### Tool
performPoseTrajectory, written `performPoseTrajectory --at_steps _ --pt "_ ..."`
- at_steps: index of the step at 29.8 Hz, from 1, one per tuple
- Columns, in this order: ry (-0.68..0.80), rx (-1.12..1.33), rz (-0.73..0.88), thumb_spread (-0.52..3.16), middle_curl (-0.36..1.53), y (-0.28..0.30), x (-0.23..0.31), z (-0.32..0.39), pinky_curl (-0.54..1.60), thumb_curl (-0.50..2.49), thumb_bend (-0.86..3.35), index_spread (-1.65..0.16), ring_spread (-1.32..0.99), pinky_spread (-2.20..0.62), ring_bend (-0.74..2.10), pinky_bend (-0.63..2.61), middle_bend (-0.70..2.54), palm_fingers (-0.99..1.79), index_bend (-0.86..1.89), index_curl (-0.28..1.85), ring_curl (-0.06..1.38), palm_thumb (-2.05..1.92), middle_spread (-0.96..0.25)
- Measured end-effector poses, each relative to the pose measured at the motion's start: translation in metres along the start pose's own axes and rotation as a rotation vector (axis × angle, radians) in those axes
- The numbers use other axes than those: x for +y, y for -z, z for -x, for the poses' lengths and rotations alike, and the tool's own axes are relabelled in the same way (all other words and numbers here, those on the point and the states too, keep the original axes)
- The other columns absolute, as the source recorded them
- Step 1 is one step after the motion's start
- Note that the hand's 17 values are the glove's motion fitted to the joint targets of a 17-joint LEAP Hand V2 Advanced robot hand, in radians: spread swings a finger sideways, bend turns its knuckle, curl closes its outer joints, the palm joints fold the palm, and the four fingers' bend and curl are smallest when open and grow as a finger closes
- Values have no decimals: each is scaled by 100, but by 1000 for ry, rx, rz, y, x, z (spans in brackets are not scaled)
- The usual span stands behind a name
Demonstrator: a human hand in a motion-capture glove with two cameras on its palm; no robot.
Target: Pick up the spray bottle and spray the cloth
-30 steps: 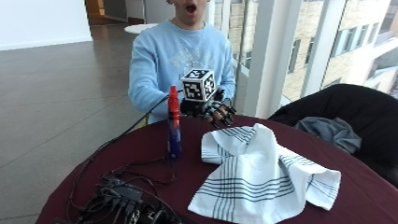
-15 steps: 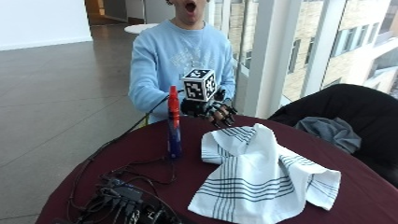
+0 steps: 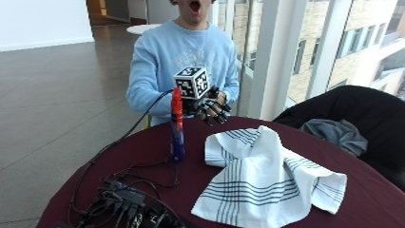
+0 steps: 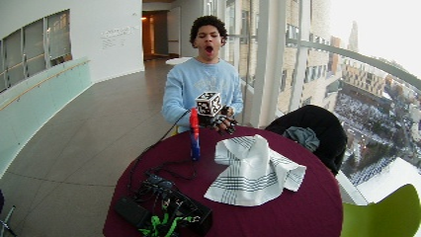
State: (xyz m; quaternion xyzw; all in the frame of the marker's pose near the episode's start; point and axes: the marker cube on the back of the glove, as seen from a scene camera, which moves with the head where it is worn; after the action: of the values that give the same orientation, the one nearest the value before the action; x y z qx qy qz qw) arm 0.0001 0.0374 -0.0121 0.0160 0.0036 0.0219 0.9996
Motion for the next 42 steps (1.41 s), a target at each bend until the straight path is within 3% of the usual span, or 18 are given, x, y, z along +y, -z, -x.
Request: performPoseTrajectory --at_steps 11,19,27,31,42 --pt "-112 -30 -82 124 34 21 86 -21 30 24 16 -40 -1 19 32 34 27 66 13 24 28 57 -7" --pt "-281 -238 -240 124 35 32 134 -49 31 25 12 -39 -1 19 33 33 26 67 12 24 29 59 -6" --pt "-416 -482 -379 122 37 46 132 -91 33 25 6 -39 0 19 36 36 25 65 8 22 31 56 -5" --pt "-484 -540 -566 120 37 42 108 -116 34 25 3 -39 1 19 37 39 25 62 7 20 32 55 -5" --pt "-592 -718 -535 114 39 31 76 -143 37 25 -2 -39 2 18 39 47 26 53 6 16 33 53 -3"
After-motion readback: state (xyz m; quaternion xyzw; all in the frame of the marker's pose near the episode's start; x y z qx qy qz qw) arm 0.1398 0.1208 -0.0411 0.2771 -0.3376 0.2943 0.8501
